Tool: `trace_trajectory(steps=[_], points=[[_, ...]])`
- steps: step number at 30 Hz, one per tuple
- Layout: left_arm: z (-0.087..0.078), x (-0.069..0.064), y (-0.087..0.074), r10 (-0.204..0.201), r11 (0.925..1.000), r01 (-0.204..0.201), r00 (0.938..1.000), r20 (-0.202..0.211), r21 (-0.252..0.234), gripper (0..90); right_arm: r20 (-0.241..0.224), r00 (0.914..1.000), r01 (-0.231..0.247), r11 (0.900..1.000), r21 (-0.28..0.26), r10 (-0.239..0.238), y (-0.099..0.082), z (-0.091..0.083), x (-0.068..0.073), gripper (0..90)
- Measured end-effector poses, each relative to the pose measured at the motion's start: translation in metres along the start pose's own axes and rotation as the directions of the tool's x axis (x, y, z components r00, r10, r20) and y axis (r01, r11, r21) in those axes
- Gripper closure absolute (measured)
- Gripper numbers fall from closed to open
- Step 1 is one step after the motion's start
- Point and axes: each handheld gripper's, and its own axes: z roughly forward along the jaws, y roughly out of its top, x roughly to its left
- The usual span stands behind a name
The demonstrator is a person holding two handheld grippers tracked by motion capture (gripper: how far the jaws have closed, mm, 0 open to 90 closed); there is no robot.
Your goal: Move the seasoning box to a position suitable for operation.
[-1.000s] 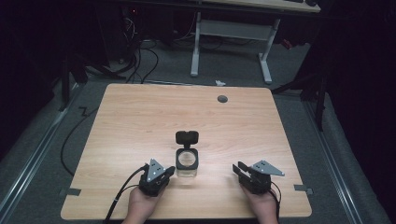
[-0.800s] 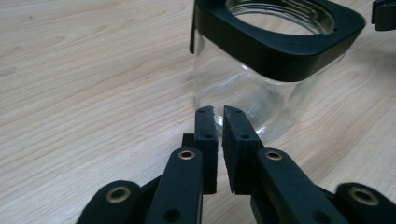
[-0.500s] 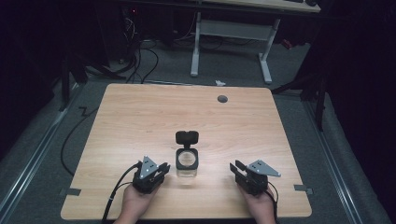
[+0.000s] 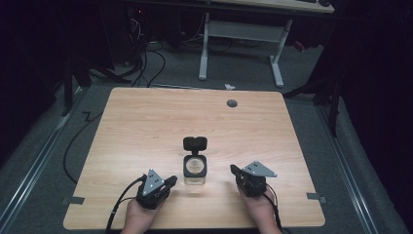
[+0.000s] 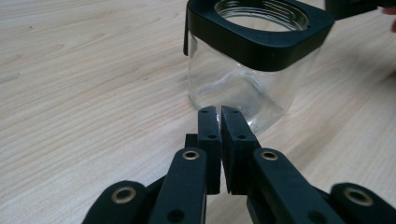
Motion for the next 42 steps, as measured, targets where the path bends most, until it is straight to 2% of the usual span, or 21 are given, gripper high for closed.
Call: trace_trajectory(steps=[1,9,17,19,28,31,34,40,42], points=[[-0.003,-0.002,0.0,-0.01,1.0,0.01,0.9999,0.005,0.001,88.1,-0.004,1.0,0.005,1.0,-0.001,-0.005,0.002,0.001,0.001,90.0],[-0.006,-0.011,-0.005,-0.009,0.9998,0.009,0.9995,0.031,0.017,88.3,-0.022,0.9996,0.017,0.9997,-0.015,-0.017,0.016,0.008,0.008,90.0],[-0.006,-0.023,-0.01,0.003,0.9994,-0.005,0.9978,0.066,0.035,88.6,-0.036,0.9993,0.008,0.9996,-0.027,-0.009,0.029,0.02,0.008,90.0],[-0.004,-0.026,-0.012,-0.01,0.9992,0.008,0.9975,0.07,0.039,88.7,-0.037,0.9993,0.008,0.9994,-0.032,-0.01,0.033,0.023,0.009,90.0],[0.008,-0.031,-0.02,-0.005,0.9978,0.0,0.9971,0.076,0.066,89.1,-0.06,0.9982,-0.004,0.999,-0.045,0.001,0.049,0.034,0.008,90.0],[0.012,-0.031,-0.021,-0.017,0.9971,0.011,0.9966,0.08,0.075,89.1,-0.066,0.9978,0.001,0.9988,-0.049,-0.004,0.056,0.038,0.008,90.0],[0.015,-0.034,-0.02,-0.024,0.9971,0.017,0.9955,0.092,0.074,89.1,-0.064,0.9979,0.006,0.9983,-0.057,-0.009,0.065,0.043,0.007,90.0],[0.019,-0.033,-0.021,-0.027,0.9975,0.021,0.9957,0.089,0.067,89.1,-0.057,0.9982,0.013,0.9977,-0.067,-0.016,0.078,0.052,0.005,90.0],[0.019,-0.032,-0.021,-0.021,0.9977,0.015,0.9959,0.088,0.066,89.1,-0.053,0.9984,0.015,0.9969,-0.077,-0.019,0.087,0.056,0.004,90.0]])
